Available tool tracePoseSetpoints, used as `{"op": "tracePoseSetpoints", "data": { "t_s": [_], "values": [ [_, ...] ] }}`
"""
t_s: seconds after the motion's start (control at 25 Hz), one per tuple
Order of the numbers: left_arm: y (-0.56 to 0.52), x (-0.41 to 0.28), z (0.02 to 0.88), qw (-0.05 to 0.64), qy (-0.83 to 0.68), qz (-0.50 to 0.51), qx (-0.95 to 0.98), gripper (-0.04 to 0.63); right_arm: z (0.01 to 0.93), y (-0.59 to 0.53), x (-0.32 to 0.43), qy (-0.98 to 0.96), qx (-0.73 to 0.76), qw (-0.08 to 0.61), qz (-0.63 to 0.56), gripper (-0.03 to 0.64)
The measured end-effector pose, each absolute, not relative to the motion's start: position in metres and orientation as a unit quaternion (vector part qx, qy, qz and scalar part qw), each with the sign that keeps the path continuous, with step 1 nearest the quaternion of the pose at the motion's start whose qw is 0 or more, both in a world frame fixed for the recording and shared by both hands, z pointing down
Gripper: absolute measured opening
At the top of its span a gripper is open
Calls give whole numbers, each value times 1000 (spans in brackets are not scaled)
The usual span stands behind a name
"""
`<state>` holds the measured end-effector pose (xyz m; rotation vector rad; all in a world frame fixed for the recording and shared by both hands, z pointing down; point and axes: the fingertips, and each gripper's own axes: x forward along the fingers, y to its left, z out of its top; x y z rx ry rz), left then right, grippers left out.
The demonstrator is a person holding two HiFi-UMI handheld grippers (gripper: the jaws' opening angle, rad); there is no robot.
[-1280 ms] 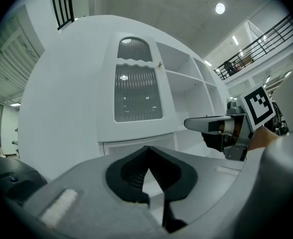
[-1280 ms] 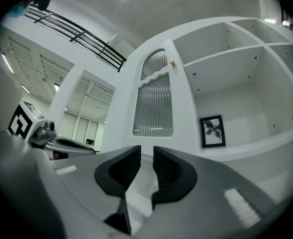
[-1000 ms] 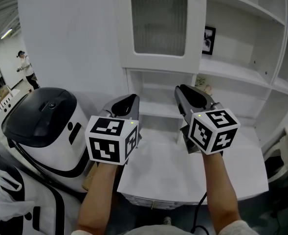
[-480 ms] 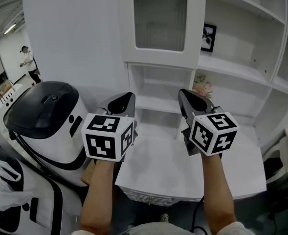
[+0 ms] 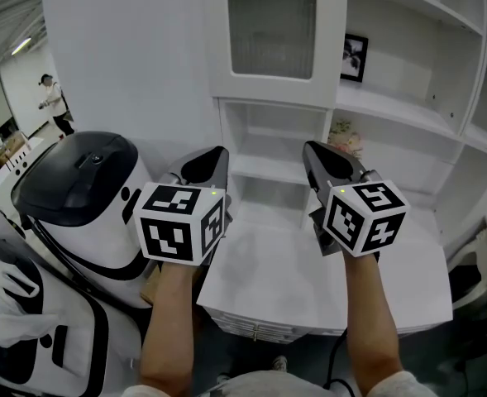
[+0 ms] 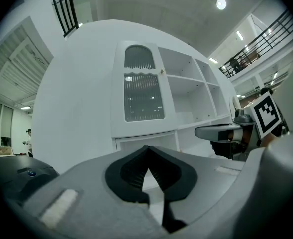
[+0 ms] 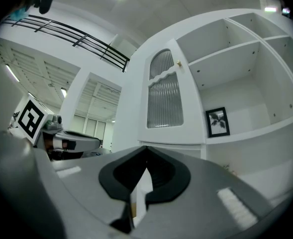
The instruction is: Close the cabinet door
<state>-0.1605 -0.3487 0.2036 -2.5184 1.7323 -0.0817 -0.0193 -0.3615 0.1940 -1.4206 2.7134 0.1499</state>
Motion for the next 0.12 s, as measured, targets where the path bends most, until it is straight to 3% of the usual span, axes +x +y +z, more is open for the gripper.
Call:
{"op": "tracePoseSetpoints", "data": {
  "t_s": [0.12],
  "values": [
    [-347,-160,201,44,566,-24,-823,-8,192,-360,-18,884,-463,38,50,5]
  ]
}}
